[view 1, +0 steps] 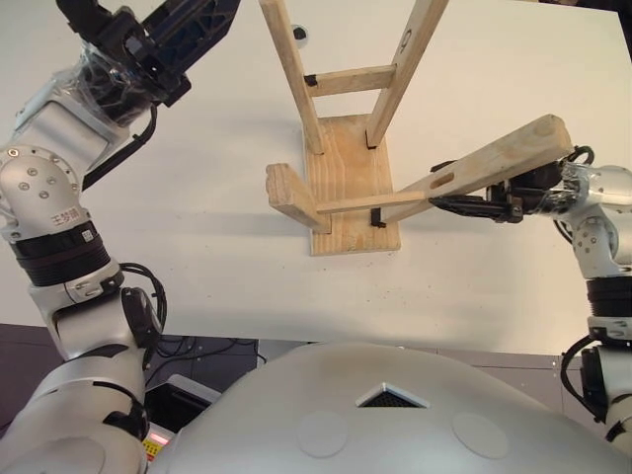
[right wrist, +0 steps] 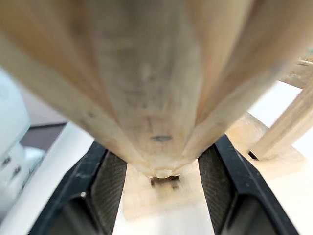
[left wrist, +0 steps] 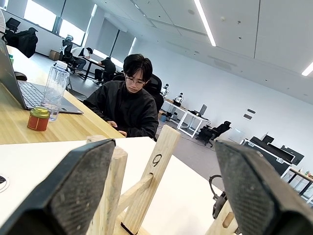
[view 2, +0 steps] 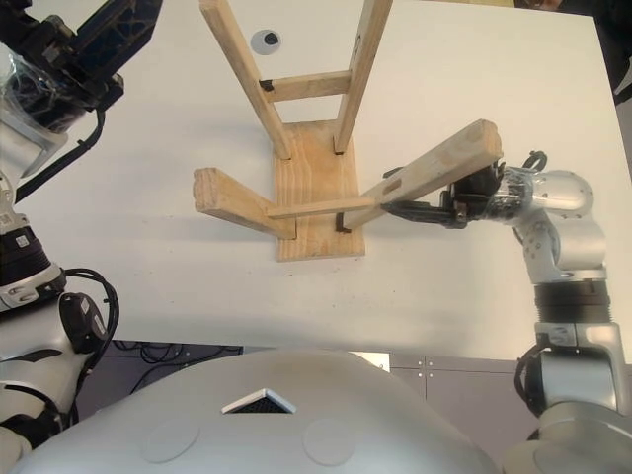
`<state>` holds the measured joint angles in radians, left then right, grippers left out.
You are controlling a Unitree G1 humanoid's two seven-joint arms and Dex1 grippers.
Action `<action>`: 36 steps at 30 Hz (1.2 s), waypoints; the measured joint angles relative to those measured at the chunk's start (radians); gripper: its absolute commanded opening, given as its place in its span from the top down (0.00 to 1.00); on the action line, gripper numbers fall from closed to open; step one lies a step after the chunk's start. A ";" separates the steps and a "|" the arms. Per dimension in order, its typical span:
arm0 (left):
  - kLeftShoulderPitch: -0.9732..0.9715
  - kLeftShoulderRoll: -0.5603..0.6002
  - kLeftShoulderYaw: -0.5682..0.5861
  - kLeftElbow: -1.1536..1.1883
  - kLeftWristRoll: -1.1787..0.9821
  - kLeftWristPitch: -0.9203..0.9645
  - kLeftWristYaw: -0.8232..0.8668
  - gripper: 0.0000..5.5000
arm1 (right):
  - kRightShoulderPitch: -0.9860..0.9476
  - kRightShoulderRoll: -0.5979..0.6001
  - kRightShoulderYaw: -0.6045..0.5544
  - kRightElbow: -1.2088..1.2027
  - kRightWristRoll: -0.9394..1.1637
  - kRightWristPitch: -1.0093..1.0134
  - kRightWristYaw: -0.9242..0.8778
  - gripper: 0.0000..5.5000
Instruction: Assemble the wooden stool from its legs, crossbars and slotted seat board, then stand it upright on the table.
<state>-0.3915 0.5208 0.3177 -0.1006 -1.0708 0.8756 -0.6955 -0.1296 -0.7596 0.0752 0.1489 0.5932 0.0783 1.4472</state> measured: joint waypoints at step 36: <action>0.069 -0.042 -0.042 -0.126 0.036 -0.014 0.053 0.33 | -0.250 -0.033 0.216 -0.022 -0.161 0.033 0.052 0.63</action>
<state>-0.3223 0.4786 0.2755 -0.2261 -1.0346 0.8612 -0.6422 -0.3797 -0.7923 0.2909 0.1265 0.4318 0.1112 1.4995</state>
